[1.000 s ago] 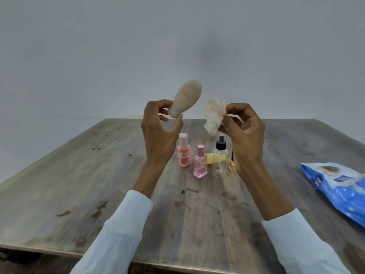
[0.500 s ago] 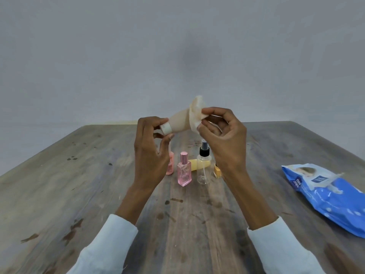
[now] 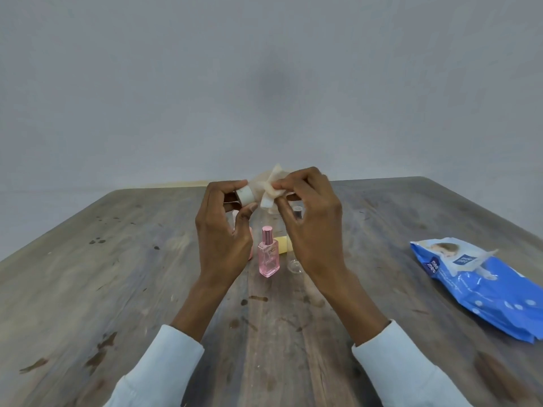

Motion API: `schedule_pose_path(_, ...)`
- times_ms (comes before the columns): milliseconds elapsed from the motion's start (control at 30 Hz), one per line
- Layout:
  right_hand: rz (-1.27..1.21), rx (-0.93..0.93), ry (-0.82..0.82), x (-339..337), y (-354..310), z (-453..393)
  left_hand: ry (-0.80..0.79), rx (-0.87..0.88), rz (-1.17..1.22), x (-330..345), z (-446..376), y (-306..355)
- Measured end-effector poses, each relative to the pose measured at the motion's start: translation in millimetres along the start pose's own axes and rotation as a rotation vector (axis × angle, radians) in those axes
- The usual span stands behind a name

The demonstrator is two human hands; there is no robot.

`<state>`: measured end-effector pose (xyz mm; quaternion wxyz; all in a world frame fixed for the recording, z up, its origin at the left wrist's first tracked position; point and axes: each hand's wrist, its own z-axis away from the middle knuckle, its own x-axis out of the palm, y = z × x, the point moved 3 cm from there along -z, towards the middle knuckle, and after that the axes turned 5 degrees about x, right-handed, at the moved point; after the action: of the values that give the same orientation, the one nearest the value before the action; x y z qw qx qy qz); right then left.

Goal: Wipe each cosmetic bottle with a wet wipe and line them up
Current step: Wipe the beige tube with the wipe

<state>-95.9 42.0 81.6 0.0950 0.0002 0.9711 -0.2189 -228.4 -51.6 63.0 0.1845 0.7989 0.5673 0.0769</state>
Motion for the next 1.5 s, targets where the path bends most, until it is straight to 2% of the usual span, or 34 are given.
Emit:
schedule_pose_path(133, 0.051, -0.108, 0.001, 5, -11, 6, -0.011, 0.026, 0.003, 2, 2, 2)
schedule_pose_path(300, 0.019, 0.086, 0.113, -5, 6, -1, -0.036, 0.026, 0.011, 3, 2, 3)
schedule_pose_path(367, 0.038, 0.109, 0.137, -8, 7, -1, -0.045, 0.022, 0.015, 4, 3, 4)
schedule_pose_path(567, 0.128, -0.086, 0.019, 6, -18, 8, -0.038, 0.049, -0.005, 5, 4, 6)
schedule_pose_path(767, 0.121, 0.135, 0.132, -9, 10, -3, -0.073, 0.069, 0.004, 9, 6, 11)
schedule_pose_path(967, 0.155, -0.045, 0.008, 6, -18, 6, -0.069, 0.116, -0.033, 6, 4, 10)
schedule_pose_path(1133, 0.157, 0.179, 0.110, -11, 16, -5, -0.112, 0.167, -0.035, 11, 5, 15)
schedule_pose_path(1333, 0.127, -0.045, -0.004, 4, -19, 5, -0.073, 0.148, -0.050, 5, 4, 12)
schedule_pose_path(1500, 0.131, 0.180, 0.101, -10, 12, -6, -0.122, 0.157, -0.036, 10, 3, 13)
